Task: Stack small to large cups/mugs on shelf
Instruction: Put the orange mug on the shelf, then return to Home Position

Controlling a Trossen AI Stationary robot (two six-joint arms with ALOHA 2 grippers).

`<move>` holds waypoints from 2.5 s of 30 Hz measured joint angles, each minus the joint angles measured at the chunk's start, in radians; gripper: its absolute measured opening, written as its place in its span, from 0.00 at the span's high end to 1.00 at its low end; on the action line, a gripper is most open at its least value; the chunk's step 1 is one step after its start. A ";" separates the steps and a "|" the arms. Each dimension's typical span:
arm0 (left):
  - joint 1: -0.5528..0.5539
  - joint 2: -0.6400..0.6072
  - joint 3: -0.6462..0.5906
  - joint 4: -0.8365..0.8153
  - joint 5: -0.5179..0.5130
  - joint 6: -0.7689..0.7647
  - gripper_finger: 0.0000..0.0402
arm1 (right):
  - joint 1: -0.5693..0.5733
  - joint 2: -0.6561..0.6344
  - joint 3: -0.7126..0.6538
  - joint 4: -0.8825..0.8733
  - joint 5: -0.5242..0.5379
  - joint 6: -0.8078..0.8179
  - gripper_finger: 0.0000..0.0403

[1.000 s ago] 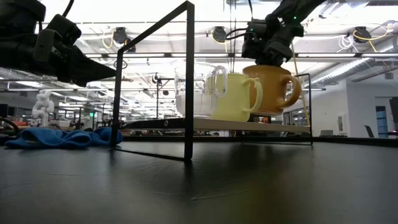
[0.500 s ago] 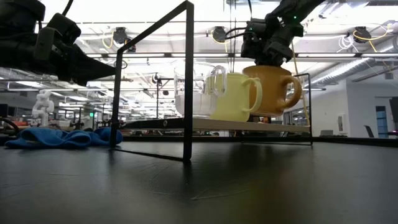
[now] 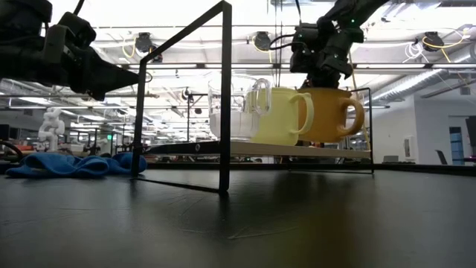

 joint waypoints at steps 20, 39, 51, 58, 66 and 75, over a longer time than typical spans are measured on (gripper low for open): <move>0.000 0.000 0.000 0.000 0.000 0.016 0.92 | -0.016 0.014 -0.064 0.087 -0.024 -0.007 0.96; 0.000 0.000 0.000 -0.001 0.000 0.024 0.92 | -0.016 0.016 -0.065 0.103 -0.026 0.021 0.86; 0.000 0.000 0.000 -0.004 0.000 0.023 0.92 | -0.009 0.010 -0.068 0.133 -0.029 0.018 0.65; 0.000 0.000 0.000 -0.004 0.000 0.021 0.92 | -0.009 -0.047 -0.071 0.160 -0.032 0.020 0.57; 0.000 0.000 0.000 -0.003 0.000 0.021 0.92 | -0.011 -0.170 -0.069 0.147 -0.021 0.095 0.55; -0.001 0.000 0.000 0.053 0.004 0.146 0.92 | -0.011 -0.370 -0.067 0.060 -0.018 0.118 0.66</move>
